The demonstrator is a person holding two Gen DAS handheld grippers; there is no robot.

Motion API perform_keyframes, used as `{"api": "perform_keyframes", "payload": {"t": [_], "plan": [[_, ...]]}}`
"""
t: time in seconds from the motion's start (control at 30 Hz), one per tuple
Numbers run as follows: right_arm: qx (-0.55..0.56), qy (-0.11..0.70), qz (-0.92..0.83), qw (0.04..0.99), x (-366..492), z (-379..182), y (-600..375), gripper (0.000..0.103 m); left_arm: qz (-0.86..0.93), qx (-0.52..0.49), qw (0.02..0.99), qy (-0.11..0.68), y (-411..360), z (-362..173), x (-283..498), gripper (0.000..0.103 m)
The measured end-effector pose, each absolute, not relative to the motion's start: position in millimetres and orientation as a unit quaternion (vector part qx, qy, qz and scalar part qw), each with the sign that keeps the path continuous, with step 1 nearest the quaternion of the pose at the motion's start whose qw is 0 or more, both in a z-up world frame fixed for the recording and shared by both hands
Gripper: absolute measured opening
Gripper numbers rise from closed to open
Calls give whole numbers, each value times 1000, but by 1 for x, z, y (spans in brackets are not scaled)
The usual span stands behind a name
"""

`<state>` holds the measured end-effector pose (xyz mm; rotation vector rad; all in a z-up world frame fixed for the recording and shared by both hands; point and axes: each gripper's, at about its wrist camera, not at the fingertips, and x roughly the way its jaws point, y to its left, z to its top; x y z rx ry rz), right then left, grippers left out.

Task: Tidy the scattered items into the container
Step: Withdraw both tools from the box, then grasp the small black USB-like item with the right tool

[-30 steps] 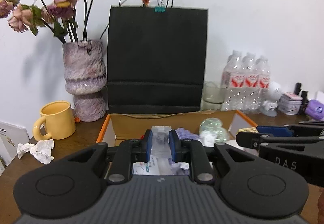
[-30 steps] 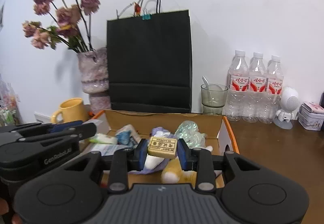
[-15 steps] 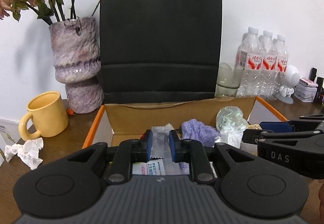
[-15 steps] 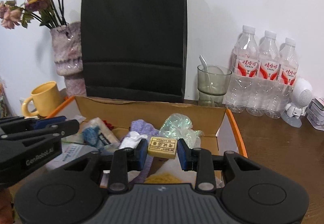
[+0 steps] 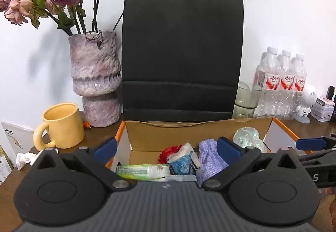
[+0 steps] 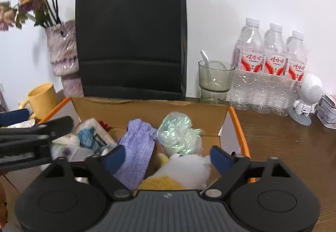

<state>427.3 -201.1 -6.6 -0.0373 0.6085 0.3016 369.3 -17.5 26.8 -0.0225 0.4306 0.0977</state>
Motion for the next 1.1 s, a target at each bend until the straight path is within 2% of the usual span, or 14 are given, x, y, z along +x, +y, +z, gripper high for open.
{"api": "perform_keyframes", "payload": {"t": [0.37, 0.7, 0.97, 1.07, 1.1], "plan": [[-8, 284, 151, 947, 409, 9, -211, 99, 46, -28, 977, 206, -10, 34, 349, 103], [-62, 239, 190, 950, 310, 17, -227, 98, 5, 8, 981, 192, -3, 31, 267, 103], [-83, 285, 213, 931, 259, -21, -228, 86, -27, 19, 972, 232, -12, 5, 225, 103], [-80, 306, 213, 925, 264, -37, -225, 77, -26, 17, 966, 255, -14, -9, 225, 103], [-80, 311, 210, 923, 267, -42, -223, 70, -23, 15, 965, 262, -13, -13, 226, 103]]}}
